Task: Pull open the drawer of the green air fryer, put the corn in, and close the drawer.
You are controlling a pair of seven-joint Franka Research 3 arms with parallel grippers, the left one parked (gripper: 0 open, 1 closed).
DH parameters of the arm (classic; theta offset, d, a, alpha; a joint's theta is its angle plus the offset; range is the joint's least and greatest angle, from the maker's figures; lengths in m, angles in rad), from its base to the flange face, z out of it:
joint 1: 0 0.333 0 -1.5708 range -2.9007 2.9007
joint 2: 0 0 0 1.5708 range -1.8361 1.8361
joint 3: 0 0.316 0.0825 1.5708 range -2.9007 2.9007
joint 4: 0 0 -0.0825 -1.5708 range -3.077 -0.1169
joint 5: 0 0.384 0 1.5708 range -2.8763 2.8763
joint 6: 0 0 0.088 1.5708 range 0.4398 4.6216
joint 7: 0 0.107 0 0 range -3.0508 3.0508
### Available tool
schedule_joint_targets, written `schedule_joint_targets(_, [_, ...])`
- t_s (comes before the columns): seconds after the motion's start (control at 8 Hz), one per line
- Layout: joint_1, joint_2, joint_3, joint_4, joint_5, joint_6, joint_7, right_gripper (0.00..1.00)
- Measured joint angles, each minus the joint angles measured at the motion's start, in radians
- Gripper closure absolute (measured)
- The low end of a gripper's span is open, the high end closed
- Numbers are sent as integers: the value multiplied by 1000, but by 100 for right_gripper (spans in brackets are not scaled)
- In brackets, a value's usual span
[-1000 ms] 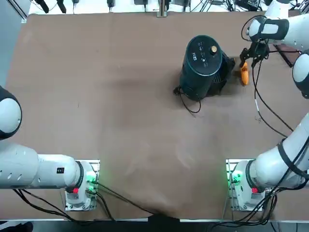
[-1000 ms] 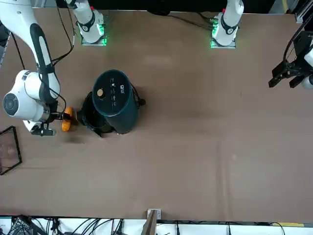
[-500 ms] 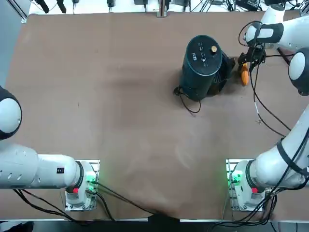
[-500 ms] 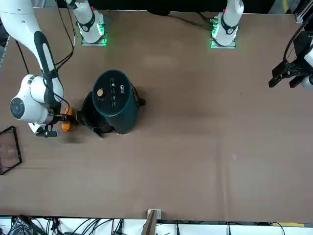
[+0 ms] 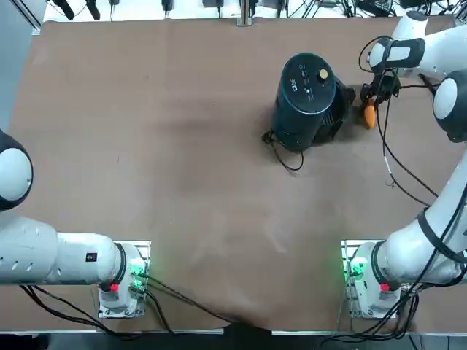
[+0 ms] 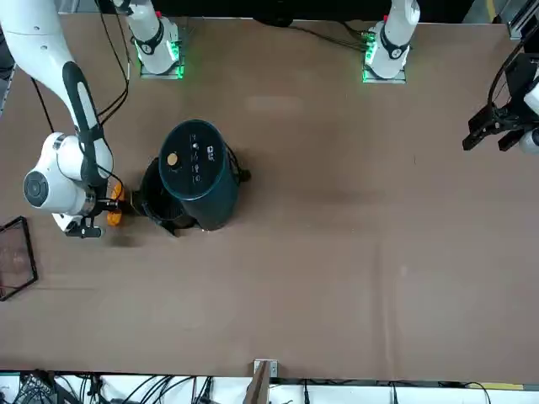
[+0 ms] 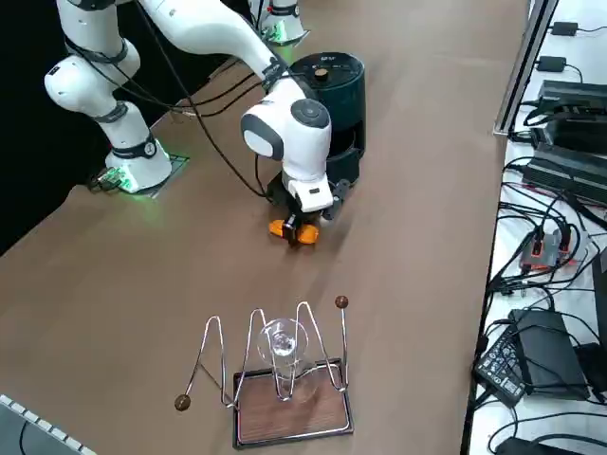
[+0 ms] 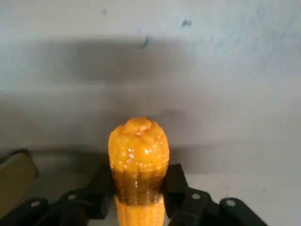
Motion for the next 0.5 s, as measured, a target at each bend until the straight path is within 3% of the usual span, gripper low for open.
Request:
schedule_joint_targets(0.25, [3, -50, 1, 22, 0, -24, -1, 44])
schedule_joint_targets(0.5, [4, -153, 3, 41, 7, -148, 7, 44])
